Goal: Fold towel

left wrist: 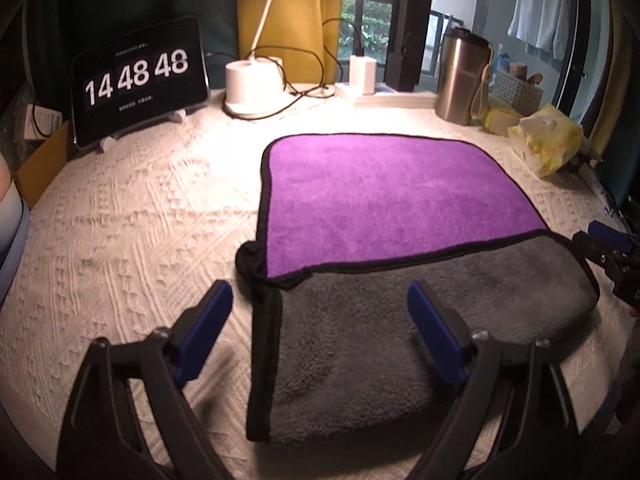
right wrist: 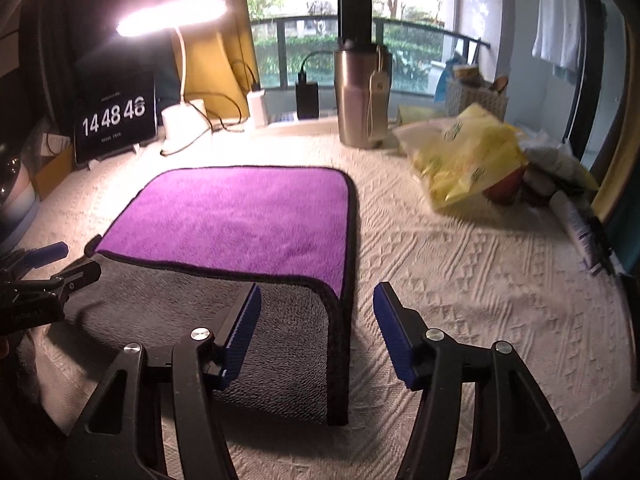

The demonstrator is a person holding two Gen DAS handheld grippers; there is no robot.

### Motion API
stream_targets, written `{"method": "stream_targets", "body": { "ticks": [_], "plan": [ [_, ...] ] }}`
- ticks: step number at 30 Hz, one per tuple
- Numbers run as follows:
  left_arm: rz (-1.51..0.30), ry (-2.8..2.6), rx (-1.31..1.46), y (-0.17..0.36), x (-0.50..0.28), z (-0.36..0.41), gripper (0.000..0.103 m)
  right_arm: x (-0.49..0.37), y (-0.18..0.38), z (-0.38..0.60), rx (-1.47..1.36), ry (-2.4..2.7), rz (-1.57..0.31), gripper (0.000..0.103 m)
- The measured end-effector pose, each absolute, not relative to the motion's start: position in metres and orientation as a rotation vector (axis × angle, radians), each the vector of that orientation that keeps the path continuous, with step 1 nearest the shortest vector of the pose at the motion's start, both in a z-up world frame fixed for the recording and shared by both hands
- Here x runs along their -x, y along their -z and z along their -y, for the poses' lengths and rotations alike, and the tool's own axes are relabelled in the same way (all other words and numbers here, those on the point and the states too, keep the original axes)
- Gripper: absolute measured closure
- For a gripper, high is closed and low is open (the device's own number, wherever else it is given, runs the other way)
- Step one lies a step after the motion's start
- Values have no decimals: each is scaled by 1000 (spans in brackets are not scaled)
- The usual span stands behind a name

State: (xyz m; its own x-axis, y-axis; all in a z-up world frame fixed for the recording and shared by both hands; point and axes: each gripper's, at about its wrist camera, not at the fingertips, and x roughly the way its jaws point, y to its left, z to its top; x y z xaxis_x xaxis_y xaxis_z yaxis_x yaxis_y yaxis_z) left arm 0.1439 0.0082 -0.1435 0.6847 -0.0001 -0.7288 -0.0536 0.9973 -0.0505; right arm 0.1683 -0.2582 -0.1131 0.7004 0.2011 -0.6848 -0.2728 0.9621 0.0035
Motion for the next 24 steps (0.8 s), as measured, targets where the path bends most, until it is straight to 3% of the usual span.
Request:
{"method": "stream_targets", "body": {
  "ticks": [11, 21, 24],
  "plan": [
    [-865, -34, 56, 153, -150, -5, 50, -183, 131, 253, 115, -282, -827, 54],
    [-854, -1, 38, 151, -148, -1, 77, -184, 137, 241, 190, -293, -838, 95],
    [-841, 7, 37, 147, -145, 1, 82, -181, 135, 243, 195, -293, -819, 97]
  ]
}}
